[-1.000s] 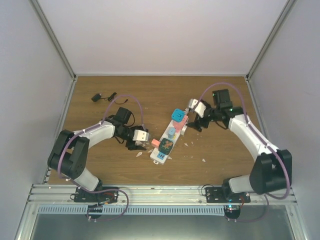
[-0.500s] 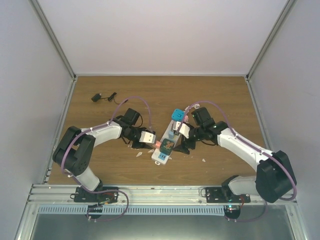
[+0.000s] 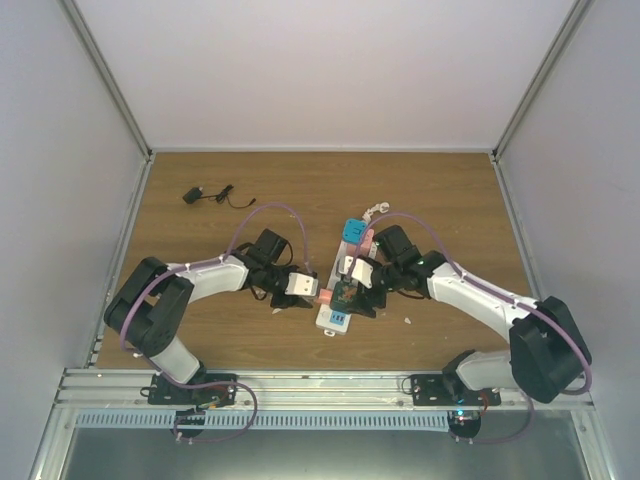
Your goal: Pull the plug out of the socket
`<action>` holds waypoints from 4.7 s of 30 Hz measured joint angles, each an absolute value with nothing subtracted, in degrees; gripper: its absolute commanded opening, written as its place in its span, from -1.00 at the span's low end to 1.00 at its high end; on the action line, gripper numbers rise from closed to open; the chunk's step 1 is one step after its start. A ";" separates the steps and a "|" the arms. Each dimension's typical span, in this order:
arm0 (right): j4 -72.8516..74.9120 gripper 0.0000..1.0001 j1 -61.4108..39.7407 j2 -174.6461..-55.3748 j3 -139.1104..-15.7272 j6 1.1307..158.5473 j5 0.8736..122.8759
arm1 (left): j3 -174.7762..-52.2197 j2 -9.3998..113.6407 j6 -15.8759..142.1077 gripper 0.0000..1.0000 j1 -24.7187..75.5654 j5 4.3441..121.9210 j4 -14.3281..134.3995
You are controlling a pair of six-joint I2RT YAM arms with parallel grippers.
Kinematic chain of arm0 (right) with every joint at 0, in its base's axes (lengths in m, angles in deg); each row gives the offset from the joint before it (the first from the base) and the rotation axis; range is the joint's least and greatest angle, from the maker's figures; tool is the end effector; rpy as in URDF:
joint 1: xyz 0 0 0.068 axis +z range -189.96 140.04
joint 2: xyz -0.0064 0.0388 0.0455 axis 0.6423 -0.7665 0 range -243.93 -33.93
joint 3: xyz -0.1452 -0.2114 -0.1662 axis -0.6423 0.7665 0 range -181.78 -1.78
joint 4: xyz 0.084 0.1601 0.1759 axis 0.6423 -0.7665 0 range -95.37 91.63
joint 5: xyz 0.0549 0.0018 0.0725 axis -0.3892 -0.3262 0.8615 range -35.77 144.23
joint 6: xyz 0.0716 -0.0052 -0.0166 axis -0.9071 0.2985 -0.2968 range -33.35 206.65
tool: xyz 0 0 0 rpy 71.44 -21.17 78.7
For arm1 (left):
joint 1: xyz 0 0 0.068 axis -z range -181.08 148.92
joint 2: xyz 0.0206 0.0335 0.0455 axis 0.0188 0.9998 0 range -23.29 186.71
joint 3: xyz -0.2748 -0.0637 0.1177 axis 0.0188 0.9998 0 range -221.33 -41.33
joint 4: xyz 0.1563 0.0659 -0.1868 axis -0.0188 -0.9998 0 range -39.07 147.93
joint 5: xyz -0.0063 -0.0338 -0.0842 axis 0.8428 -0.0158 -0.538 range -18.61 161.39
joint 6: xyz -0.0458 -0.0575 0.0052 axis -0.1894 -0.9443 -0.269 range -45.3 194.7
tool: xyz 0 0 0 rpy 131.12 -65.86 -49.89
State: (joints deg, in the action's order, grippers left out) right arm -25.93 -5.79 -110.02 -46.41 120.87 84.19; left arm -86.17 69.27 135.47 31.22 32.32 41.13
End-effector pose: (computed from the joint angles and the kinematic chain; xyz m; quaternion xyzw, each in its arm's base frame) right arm 0.1863 0.1635 0.2217 -0.5802 0.7313 0.2490 0.2581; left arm 0.2229 -0.1869 0.1674 0.7179 0.5788 -0.2650 0.2817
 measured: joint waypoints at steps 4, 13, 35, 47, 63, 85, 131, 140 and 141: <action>-24.72 0.76 -4.17 -110.77 -46.23 121.24 82.83 | -84.62 67.96 134.64 -0.05 31.44 32.32 42.45; -23.56 0.41 -3.47 -113.76 -46.23 121.94 81.13 | -84.22 65.38 134.22 0.16 31.68 31.82 44.06; -24.07 -0.73 -3.14 -114.48 -46.49 121.96 81.35 | -86.17 66.08 135.25 -0.67 30.93 30.95 43.50; -21.84 -0.88 -2.60 -115.40 -46.78 121.90 81.09 | -86.17 66.08 139.40 -0.74 27.37 28.17 41.83; -24.48 -0.95 -2.75 -115.29 -47.56 121.72 79.73 | -86.50 65.62 144.63 -0.76 17.82 35.32 38.95; -27.94 -0.74 -2.75 -116.49 -49.92 121.96 79.58 | -101.42 73.49 143.14 -0.71 -12.69 32.61 30.49; -28.48 -0.66 -2.75 -116.49 -50.12 122.23 79.66 | -134.54 106.01 122.57 0.26 -33.39 20.24 10.45; -28.74 -0.34 -2.75 -116.49 -50.23 122.42 79.64 | -130.89 103.54 118.18 0.38 -33.81 23.43 17.14; -28.74 -0.30 -2.75 -116.47 -50.25 122.42 79.64 | -129.69 102.45 118.22 0.40 -33.81 23.82 17.70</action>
State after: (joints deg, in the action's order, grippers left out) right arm -28.74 -2.75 -116.47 -50.25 122.42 79.64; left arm -129.69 102.45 118.22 -33.81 23.82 17.70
